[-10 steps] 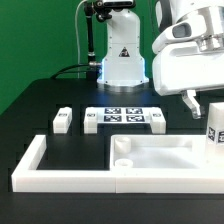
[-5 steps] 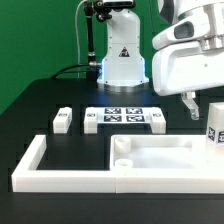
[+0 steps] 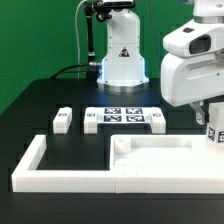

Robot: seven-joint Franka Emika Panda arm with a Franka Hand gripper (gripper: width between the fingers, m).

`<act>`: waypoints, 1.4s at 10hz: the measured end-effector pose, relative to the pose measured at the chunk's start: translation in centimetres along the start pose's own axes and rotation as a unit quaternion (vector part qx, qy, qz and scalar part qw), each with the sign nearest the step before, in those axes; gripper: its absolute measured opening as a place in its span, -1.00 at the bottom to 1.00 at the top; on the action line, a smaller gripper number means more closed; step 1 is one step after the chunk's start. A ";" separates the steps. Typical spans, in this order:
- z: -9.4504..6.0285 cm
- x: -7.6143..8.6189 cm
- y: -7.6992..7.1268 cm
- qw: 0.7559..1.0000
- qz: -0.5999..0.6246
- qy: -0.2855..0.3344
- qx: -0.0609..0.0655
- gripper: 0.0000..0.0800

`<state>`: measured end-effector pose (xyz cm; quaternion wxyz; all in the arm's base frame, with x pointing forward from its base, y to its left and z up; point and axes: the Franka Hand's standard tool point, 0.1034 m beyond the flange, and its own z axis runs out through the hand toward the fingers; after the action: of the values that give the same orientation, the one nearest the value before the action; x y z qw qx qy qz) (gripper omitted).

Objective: Assemble desk

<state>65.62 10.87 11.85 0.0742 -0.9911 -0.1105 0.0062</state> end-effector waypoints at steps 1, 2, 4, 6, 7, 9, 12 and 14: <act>0.1 -0.1 0.0 1.000 0.007 0.004 -0.001 0.62; 0.2 -0.1 -0.1 1.000 0.012 0.003 0.000 0.62; 0.2 -0.1 -0.1 0.999 0.032 0.003 0.000 -0.04; 0.3 -0.2 0.4 0.994 0.108 0.003 -0.002 -0.23; 0.3 -0.2 0.5 0.988 0.153 0.003 -0.002 -0.24; 0.3 -0.1 0.7 0.967 0.254 0.016 -0.002 -0.24; 0.3 -0.2 1.1 0.888 0.458 0.019 0.016 -0.24; 0.4 -0.3 1.6 0.810 0.584 0.016 0.047 -0.24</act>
Offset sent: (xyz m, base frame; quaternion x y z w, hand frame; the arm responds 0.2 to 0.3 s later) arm 0.0000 0.0000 0.0000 0.0000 0.0000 0.0650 0.9979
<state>65.67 9.28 11.26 0.1052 -0.8643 0.4904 0.0381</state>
